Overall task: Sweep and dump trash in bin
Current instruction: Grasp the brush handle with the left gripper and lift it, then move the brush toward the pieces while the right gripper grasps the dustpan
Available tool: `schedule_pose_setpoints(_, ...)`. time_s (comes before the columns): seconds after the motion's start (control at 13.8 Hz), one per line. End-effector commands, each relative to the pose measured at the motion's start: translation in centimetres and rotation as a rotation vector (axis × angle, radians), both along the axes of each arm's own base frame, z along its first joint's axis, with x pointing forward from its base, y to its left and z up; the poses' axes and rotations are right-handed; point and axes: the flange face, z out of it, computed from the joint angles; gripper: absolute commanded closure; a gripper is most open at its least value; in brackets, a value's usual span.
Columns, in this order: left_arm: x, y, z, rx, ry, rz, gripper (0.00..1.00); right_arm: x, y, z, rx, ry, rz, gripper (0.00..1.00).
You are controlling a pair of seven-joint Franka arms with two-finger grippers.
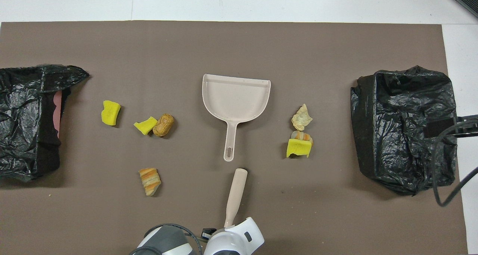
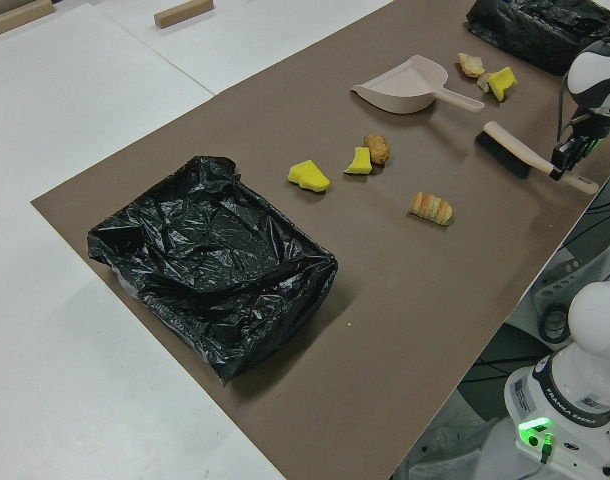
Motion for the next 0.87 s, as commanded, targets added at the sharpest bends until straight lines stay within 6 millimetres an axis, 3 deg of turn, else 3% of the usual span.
schedule_pose_setpoints(0.0,0.1,0.1,0.1,0.004,0.015,0.028,1.0,-0.4,-0.2,0.3,0.016,-0.005,0.019,0.0)
schedule_pose_setpoints(0.22,1.2,0.2,2.7,0.08,0.062,0.145,1.0,-0.4,-0.2,0.3,0.016,-0.005,0.019,0.0)
schedule_pose_setpoints(0.44,1.0,1.2,2.6,0.14,0.094,0.165,1.0,-0.4,-0.2,0.3,0.016,-0.005,0.019,0.0)
schedule_pose_setpoints(0.58,3.0,3.1,4.0,0.14,0.092,0.275,1.0,-0.4,-0.2,0.3,0.016,-0.005,0.021,0.0)
schedule_pose_setpoints(0.8,3.7,5.4,5.1,0.189,0.125,0.325,1.0,-0.4,-0.2,0.3,0.016,-0.005,0.015,0.0)
